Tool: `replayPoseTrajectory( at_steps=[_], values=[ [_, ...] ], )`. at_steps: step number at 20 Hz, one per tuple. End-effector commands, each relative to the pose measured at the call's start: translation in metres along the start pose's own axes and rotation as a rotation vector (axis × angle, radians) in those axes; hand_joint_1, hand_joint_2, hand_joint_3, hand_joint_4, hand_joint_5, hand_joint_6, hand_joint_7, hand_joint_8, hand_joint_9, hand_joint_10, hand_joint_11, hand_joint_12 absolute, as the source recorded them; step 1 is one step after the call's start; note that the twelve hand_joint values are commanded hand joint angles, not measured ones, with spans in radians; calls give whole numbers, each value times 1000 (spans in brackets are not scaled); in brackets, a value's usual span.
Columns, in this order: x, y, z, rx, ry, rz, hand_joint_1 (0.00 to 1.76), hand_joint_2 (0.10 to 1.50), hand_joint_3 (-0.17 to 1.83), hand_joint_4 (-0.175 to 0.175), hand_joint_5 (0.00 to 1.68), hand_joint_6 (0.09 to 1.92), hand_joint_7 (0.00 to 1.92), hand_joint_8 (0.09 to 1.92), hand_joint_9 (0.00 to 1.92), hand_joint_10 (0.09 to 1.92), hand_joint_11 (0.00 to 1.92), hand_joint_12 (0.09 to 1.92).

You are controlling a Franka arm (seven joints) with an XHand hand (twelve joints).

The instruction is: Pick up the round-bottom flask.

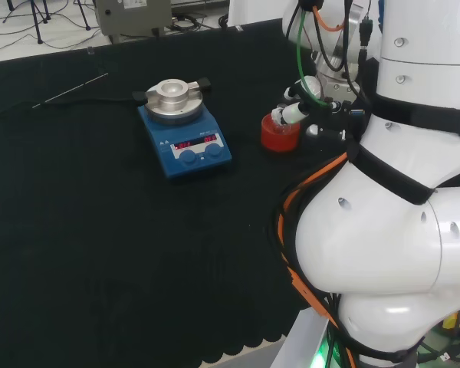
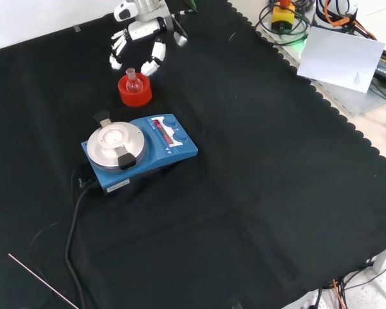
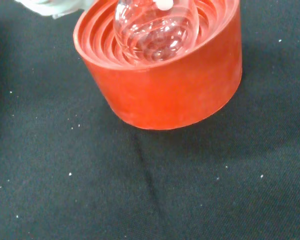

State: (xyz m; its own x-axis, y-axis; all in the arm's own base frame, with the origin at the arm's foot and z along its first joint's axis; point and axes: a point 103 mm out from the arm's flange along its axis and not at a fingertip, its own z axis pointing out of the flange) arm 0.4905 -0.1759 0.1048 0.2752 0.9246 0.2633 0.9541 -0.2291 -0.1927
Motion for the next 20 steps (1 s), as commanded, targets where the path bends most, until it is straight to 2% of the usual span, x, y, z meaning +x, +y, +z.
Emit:
replayPoseTrajectory(
  at_steps=[1, 12, 17, 20],
  values=[
    [1, 2, 4, -1, 0, -5, 731, 593, 599, -23, 603, 153, 365, 635, 470, 635, 90, 1349],
    [1, 9, 9, -33, -4, -4, 787, 601, 598, -22, 625, 189, 367, 633, 478, 631, 97, 1348],
    [1, 11, 10, -41, -8, -1, 813, 607, 619, -21, 550, 507, 376, 628, 496, 616, 106, 1346],
    [1, 11, 11, -40, -12, 3, 825, 612, 628, -20, 547, 593, 380, 630, 500, 618, 111, 1346]
  ],
)
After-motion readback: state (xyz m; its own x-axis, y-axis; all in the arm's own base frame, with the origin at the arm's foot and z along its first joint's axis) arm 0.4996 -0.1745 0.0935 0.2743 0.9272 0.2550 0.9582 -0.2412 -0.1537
